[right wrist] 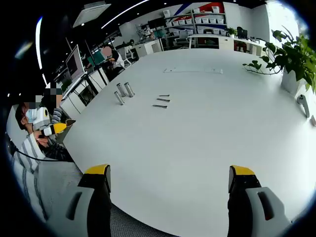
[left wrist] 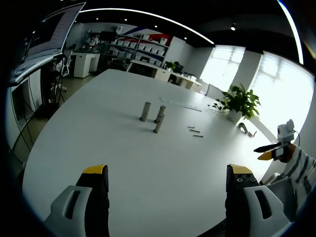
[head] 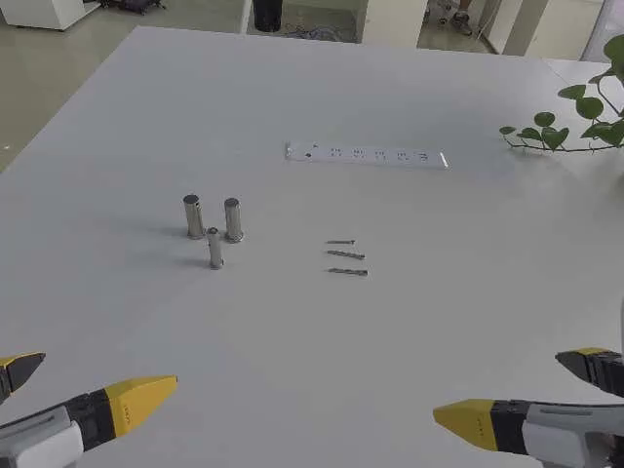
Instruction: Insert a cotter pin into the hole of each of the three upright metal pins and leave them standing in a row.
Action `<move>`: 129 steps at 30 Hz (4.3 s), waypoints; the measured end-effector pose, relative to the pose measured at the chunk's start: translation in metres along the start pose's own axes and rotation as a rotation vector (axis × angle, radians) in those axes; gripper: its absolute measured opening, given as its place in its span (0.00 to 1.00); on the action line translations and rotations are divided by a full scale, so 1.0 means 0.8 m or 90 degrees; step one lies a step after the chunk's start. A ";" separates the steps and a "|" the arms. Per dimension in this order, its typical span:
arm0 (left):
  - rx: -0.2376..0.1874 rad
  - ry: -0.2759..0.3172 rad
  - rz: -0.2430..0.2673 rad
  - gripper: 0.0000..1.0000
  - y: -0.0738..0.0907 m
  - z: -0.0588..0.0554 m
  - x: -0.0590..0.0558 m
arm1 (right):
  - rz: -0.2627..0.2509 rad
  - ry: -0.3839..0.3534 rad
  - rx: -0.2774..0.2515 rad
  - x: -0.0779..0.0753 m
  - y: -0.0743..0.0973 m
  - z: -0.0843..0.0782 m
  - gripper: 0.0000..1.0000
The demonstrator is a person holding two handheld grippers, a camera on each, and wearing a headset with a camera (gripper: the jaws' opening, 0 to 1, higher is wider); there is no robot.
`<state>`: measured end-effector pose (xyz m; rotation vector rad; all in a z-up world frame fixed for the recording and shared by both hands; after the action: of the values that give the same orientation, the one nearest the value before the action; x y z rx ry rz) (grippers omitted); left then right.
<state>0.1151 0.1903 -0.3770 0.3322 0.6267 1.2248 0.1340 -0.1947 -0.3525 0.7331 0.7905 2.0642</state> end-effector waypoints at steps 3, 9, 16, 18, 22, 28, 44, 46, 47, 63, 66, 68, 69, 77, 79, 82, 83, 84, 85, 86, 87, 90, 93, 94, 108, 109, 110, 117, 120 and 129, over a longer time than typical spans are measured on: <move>0.016 -0.019 -0.001 0.99 -0.004 -0.004 0.001 | 0.000 0.004 -0.001 0.000 0.000 0.005 0.98; -0.005 -0.084 -0.028 0.99 -0.006 0.001 -0.004 | -0.006 0.007 -0.002 -0.001 0.000 0.010 0.98; -0.019 -0.105 -0.034 0.99 -0.010 0.008 -0.006 | -0.016 0.009 -0.005 -0.005 0.002 0.011 0.98; -0.005 -0.115 -0.032 0.99 -0.012 0.007 -0.005 | -0.017 0.009 -0.006 -0.006 0.003 0.011 0.98; 0.015 -0.124 -0.041 0.99 -0.014 0.002 -0.006 | -0.019 0.003 -0.008 -0.005 0.004 0.009 0.98; -0.006 -0.096 -0.072 0.97 -0.017 0.002 -0.011 | -0.018 -0.009 -0.006 -0.005 0.004 0.004 0.98; 0.002 -0.144 -0.077 0.99 -0.034 0.006 -0.017 | -0.026 -0.014 0.004 -0.014 0.007 0.001 0.98; 0.005 -0.150 -0.074 0.99 -0.039 0.009 -0.015 | -0.026 -0.015 0.002 -0.017 0.008 0.000 0.98; 0.007 -0.150 -0.073 0.99 -0.041 0.010 -0.015 | -0.027 -0.014 0.000 -0.017 0.009 0.000 0.98; 0.012 -0.150 -0.094 0.98 -0.053 0.019 -0.028 | -0.034 -0.022 0.005 -0.022 0.007 -0.005 0.98; 0.011 -0.150 -0.095 0.98 -0.053 0.022 -0.027 | -0.036 -0.019 0.005 -0.022 0.008 -0.004 0.98; 0.008 -0.151 -0.091 0.97 -0.053 0.026 -0.025 | -0.038 -0.018 0.004 -0.023 0.009 -0.003 0.98; 0.005 -0.149 -0.091 0.97 -0.053 0.028 -0.024 | -0.039 -0.017 0.004 -0.023 0.010 -0.003 0.98; -0.009 -0.148 -0.089 0.92 -0.065 0.050 -0.006 | -0.038 -0.024 -0.007 -0.022 0.010 -0.002 0.98; -0.012 -0.147 -0.086 0.91 -0.070 0.055 -0.003 | -0.038 -0.022 -0.004 -0.021 0.009 -0.002 0.98; -0.013 -0.147 -0.085 0.87 -0.076 0.060 0.000 | -0.038 -0.021 -0.003 -0.019 0.008 -0.002 0.98; -0.011 -0.148 -0.086 0.86 -0.079 0.063 0.001 | -0.038 -0.022 -0.003 -0.019 0.008 -0.001 0.97; -0.010 -0.148 -0.087 0.85 -0.081 0.065 0.002 | -0.037 -0.023 -0.003 -0.019 0.007 -0.001 0.97; -0.010 -0.150 -0.089 0.84 -0.084 0.069 0.002 | -0.036 -0.025 -0.003 -0.019 0.006 -0.001 0.97; -0.010 -0.150 -0.089 0.84 -0.086 0.071 0.003 | -0.035 -0.027 -0.003 -0.019 0.005 -0.001 0.97; -0.008 -0.150 -0.090 0.84 -0.087 0.074 0.003 | -0.033 -0.031 -0.004 -0.019 0.004 -0.002 0.97; -0.006 -0.169 -0.100 0.81 -0.093 0.084 0.001 | -0.031 -0.038 -0.008 -0.018 0.003 -0.002 0.97; -0.001 -0.189 -0.102 0.77 -0.100 0.091 0.002 | -0.032 -0.037 -0.003 -0.017 0.002 -0.003 0.97; -0.003 -0.197 -0.102 0.77 -0.104 0.095 0.003 | -0.033 -0.037 -0.001 -0.017 0.002 -0.004 0.97; -0.006 -0.228 -0.107 0.59 -0.148 0.121 0.011 | -0.045 -0.047 0.012 -0.020 0.002 -0.007 0.96; -0.005 -0.229 -0.108 0.58 -0.151 0.122 0.011 | -0.046 -0.047 0.013 -0.020 0.002 -0.007 0.96; -0.005 -0.230 -0.108 0.56 -0.155 0.123 0.012 | -0.046 -0.047 0.014 -0.020 0.001 -0.007 0.96; -0.018 -0.212 -0.120 0.44 -0.173 0.129 0.011 | -0.048 -0.053 0.025 -0.018 -0.003 -0.009 0.96; -0.020 -0.219 -0.119 0.41 -0.181 0.133 0.011 | -0.047 -0.052 0.029 -0.017 -0.005 -0.009 0.96; 0.003 -0.210 -0.117 0.26 -0.209 0.132 0.012 | -0.051 -0.063 0.037 -0.018 -0.010 -0.014 0.95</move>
<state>0.3099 0.1551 -0.3895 0.4593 0.3669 0.9649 0.1369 -0.2058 -0.3691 0.8158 0.8131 1.9263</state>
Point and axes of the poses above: the centre of the closed fingertips' face, and the gripper's own axes: y roughly backward along the fingers, x roughly to its left, z roughly out of its top, the point moved 7 cm from there along y, roughly backward along the fingers, and after that the axes turned 7 degrees about z, right-handed, at the moved point
